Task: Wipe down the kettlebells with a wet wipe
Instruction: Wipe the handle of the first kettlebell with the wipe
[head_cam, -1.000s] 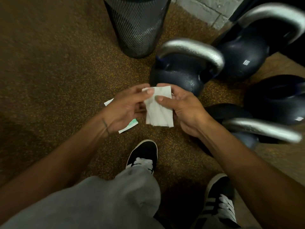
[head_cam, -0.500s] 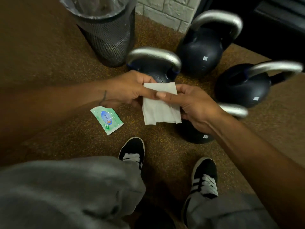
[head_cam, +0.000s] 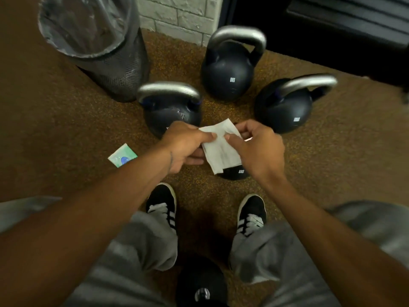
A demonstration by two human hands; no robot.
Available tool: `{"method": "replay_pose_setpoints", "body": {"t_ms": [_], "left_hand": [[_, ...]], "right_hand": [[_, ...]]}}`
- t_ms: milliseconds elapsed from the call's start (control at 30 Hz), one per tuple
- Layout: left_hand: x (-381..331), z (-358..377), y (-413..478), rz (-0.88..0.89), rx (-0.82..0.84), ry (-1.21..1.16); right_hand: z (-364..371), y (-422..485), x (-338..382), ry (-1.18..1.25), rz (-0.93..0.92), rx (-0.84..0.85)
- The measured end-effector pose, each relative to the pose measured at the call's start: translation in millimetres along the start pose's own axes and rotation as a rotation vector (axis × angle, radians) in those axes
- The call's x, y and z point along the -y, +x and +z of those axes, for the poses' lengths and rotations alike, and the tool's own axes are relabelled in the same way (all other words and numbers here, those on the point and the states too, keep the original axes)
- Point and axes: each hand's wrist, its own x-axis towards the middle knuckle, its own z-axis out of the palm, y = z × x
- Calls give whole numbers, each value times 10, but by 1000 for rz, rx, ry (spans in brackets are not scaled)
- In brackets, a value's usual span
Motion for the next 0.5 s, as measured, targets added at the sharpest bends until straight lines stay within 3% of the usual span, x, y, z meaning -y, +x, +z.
{"method": "replay_pose_setpoints", "body": {"t_ms": [200, 500], "left_hand": [[3, 215, -88, -18, 11, -142], [285, 408, -88, -33, 43, -43]], "right_hand": [[75, -297, -42, -183, -224, -40], [238, -491, -546, -318, -389, 53]]}}
